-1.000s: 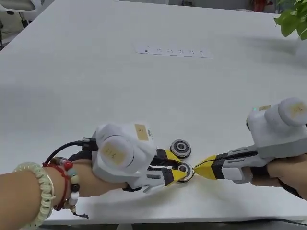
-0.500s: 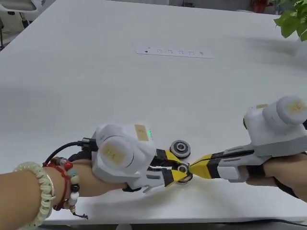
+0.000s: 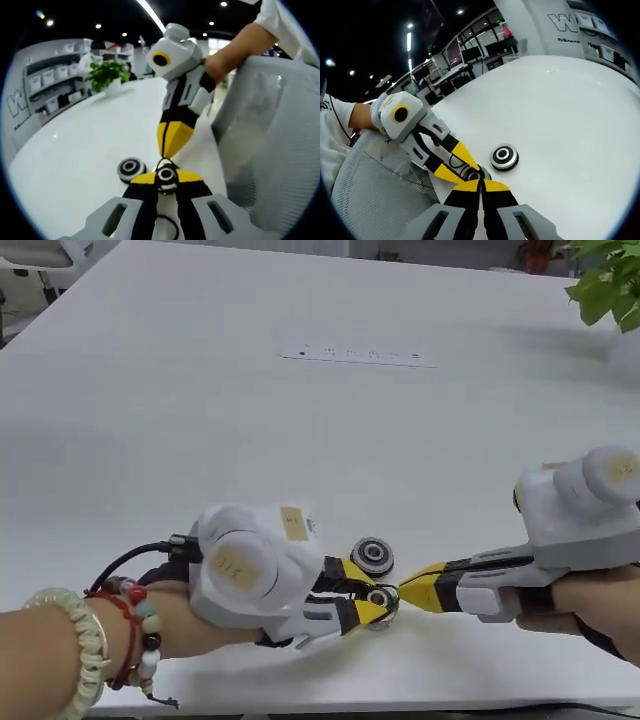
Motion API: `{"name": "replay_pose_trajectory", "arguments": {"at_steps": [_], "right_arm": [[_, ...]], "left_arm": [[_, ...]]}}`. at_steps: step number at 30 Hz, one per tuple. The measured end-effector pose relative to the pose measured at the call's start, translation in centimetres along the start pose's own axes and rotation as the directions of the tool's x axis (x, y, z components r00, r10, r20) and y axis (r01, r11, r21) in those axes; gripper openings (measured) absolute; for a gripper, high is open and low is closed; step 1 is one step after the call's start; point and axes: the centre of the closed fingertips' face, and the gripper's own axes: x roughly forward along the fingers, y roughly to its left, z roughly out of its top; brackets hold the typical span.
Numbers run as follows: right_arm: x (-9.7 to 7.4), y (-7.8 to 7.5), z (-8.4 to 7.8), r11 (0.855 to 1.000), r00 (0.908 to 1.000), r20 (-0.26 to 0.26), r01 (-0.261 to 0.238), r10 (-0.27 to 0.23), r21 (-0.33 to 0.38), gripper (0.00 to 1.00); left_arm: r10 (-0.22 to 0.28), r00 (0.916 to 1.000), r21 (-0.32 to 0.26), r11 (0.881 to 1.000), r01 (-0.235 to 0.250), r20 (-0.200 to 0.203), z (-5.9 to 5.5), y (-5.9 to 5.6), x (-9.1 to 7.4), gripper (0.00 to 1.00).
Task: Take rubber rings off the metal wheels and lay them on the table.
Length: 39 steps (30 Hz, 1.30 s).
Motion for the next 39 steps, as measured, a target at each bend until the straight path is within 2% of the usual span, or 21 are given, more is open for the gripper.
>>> {"name": "replay_pose_trajectory", "arguments": {"at_steps": [2,6,9,11,13,18,21,24,28,30,33,35,39], "right_arm": [[0.1,-0.1,0.0,1.0,0.9999,-0.008,0.01,-0.01,-0.002,0.0],[-0.2,-0.4,-0.2,1.0,0.9997,-0.016,0.017,-0.017,-0.002,0.0],[-0.6,-0.7,0.3,1.0,0.9996,0.007,0.027,-0.027,0.011,0.0],[-0.7,-0.8,0.6,0.999,0.9993,0.021,0.03,-0.03,0.018,0.0],[-1.0,-0.9,0.9,0.999,0.9985,0.041,0.034,-0.035,0.032,0.0],[-1.4,-1.0,1.3,0.998,0.9971,0.065,0.037,-0.04,0.046,0.0],[-1.6,-0.9,1.5,0.998,0.9961,0.078,0.039,-0.043,0.045,0.0],[-1.7,-0.9,1.7,0.998,0.995,0.09,0.038,-0.043,0.048,0.0],[-1.9,-0.9,1.9,0.998,0.994,0.099,0.044,-0.048,0.044,0.0],[-2.1,-0.8,2.2,0.998,0.9929,0.107,0.048,-0.052,0.038,0.0],[-2.3,-0.6,2.7,0.998,0.9914,0.122,0.045,-0.049,0.033,0.0],[-2.5,-0.5,3.2,0.999,0.9896,0.136,0.042,-0.046,0.031,0.0],[-2.4,-0.2,3.6,0.999,0.9891,0.143,0.032,-0.035,0.028,0.0]], "left_arm": [[-0.009,0.9999,0.014,1.0,0.009,-0.011,0.1,0.0,-0.2,0.14],[-0.029,0.9996,0.04,0.999,0.029,0.003,1.0,-0.1,-0.9,0.17],[-0.056,0.9982,0.048,0.997,0.055,0.02,1.8,-0.3,-1.4,0.21],[-0.071,0.9974,0.058,0.996,0.07,0.013,2.1,-0.6,-1.7,0.23],[-0.084,0.9964,0.098,0.992,0.082,0.012,2.7,-0.7,-2.2,0.25],[-0.093,0.9948,0.093,0.992,0.089,0.04,4.6,-0.6,-3.9,0.37],[-0.103,0.9943,0.115,0.988,0.099,0.028,5.1,-0.5,-5.3,0.41],[-0.105,0.9941,0.109,0.989,0.102,0.026,5.5,-0.2,-6.7,0.45],[-0.093,0.9955,0.096,0.991,0.091,0.018,5.4,-0.2,-8.4,0.48],[-0.08,0.9964,0.084,0.993,0.077,0.029,5.3,-0.2,-9.5,0.49],[-0.059,0.9979,0.071,0.996,0.057,0.026,4.9,-0.2,-10.8,0.55],[-0.03,0.9993,0.063,0.998,0.028,0.023,4.4,0.1,-11.8,0.59],[0.041,0.998,0.004,0.999,-0.041,0.048,3.8,0.8,-13.4,0.61]]}}
